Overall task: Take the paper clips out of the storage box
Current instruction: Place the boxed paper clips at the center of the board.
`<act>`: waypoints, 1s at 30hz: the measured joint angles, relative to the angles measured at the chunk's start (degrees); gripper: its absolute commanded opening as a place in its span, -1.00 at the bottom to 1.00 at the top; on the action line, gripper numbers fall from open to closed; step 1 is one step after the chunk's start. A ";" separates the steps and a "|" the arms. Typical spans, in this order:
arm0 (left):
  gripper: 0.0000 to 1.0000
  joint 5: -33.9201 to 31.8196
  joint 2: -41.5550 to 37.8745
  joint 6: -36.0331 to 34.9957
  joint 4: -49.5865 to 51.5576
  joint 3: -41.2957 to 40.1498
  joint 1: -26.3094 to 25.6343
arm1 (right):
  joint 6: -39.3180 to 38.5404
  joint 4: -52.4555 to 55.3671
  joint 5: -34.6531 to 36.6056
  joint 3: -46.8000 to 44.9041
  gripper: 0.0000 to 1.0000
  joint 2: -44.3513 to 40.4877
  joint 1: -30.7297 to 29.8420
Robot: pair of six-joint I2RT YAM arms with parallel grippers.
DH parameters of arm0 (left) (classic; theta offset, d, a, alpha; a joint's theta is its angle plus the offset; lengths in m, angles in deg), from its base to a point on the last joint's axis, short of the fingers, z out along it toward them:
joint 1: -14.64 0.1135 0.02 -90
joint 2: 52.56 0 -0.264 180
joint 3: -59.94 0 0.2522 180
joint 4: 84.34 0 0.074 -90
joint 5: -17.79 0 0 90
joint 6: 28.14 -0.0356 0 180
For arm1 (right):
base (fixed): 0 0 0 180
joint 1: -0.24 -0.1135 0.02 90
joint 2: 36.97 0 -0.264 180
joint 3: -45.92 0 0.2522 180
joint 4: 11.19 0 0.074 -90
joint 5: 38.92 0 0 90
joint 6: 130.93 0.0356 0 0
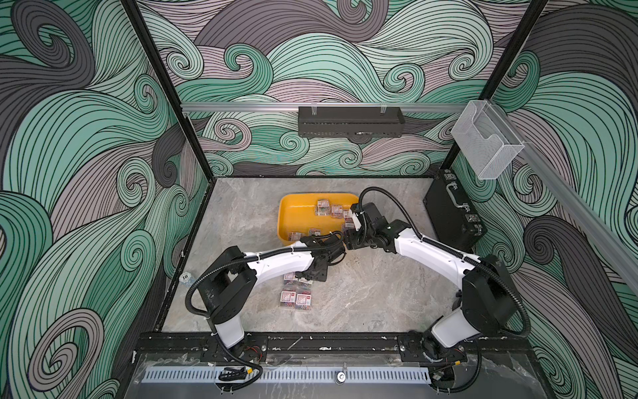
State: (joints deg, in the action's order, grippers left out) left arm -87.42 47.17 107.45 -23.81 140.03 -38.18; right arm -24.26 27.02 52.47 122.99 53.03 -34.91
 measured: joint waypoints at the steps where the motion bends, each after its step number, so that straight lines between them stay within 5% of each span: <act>1: 0.26 -0.15 0.39 -0.13 0.20 0.07 0.00 | 0.00 -0.02 0.07 0.00 0.42 -0.02 0.00; 15: 0.26 -6.08 3.74 -0.37 5.05 3.96 0.00 | -0.11 0.20 0.28 -0.02 0.42 -0.61 0.00; 30: 0.27 -5.22 4.07 -2.14 4.44 3.96 0.00 | -0.15 0.42 0.96 0.00 0.42 -0.61 0.00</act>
State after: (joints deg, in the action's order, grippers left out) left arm -92.64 51.23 105.31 -19.38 143.98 -38.18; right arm -24.42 27.44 53.43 122.99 52.41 -34.91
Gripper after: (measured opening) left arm 0.632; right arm 0.712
